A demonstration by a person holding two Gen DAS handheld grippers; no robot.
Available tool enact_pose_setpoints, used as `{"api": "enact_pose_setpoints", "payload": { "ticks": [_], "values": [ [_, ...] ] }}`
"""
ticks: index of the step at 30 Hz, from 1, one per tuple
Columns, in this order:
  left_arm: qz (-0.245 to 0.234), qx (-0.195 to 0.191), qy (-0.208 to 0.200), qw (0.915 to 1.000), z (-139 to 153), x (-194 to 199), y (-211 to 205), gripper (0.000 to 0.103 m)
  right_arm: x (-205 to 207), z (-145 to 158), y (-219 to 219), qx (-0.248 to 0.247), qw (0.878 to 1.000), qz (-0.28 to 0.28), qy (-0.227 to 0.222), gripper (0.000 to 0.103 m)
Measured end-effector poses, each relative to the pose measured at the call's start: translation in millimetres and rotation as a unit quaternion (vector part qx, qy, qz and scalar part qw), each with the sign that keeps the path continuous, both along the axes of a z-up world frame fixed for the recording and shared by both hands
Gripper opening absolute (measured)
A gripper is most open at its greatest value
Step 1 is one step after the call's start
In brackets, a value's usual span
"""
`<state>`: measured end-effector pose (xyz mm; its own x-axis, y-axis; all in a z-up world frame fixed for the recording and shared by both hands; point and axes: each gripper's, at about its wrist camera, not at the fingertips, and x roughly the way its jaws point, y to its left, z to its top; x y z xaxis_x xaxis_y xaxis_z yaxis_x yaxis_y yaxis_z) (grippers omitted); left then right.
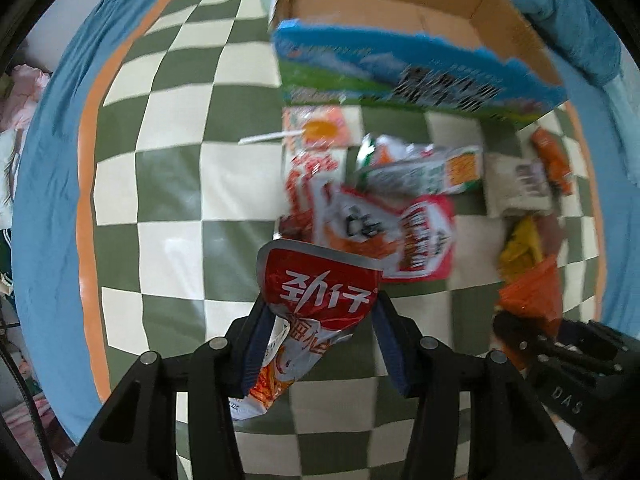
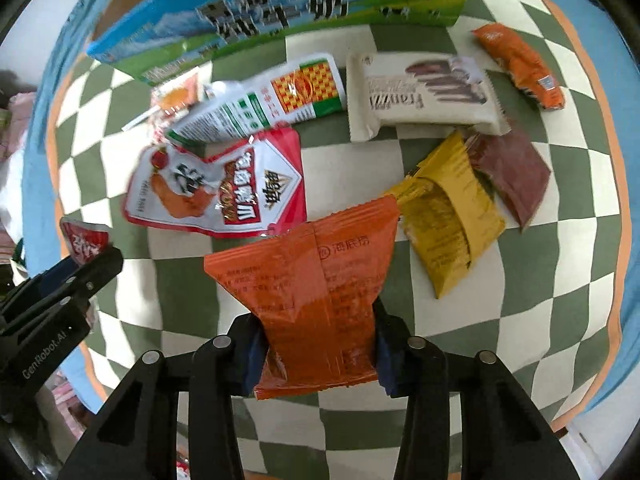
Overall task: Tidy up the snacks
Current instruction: 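Carry both packets over the cardboard box and open both tools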
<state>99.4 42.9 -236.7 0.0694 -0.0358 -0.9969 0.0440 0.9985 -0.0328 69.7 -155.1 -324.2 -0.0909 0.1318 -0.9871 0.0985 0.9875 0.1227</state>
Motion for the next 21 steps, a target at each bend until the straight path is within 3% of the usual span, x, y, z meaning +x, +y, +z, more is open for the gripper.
{"api": "enact_pose_setpoints", "payload": {
  "ticks": [5, 11, 16, 21],
  "values": [
    [-0.005, -0.026, -0.014, 0.9995, 33.3, 22.5, -24.5, 0.046, 4.1, 43.2, -5.8, 0.007, 1.000, -0.010, -0.028, 0.046],
    [-0.016, -0.045, -0.042, 0.9980, 66.6, 72.2, -54.3, 0.046, 53.9, 127.6, -40.5, 0.026, 0.997, -0.022, -0.075, 0.046],
    [0.001, -0.076, -0.036, 0.9964, 84.5, 133.0, -63.9, 0.047, 115.0, 164.2, -50.5, 0.043, 0.993, -0.030, -0.110, 0.046],
    [0.027, -0.115, -0.023, 0.9927, 79.2, 204.3, -65.2, 0.047, 190.9, 173.3, -60.6, 0.049, 0.989, -0.032, -0.139, 0.046]
  ]
}}
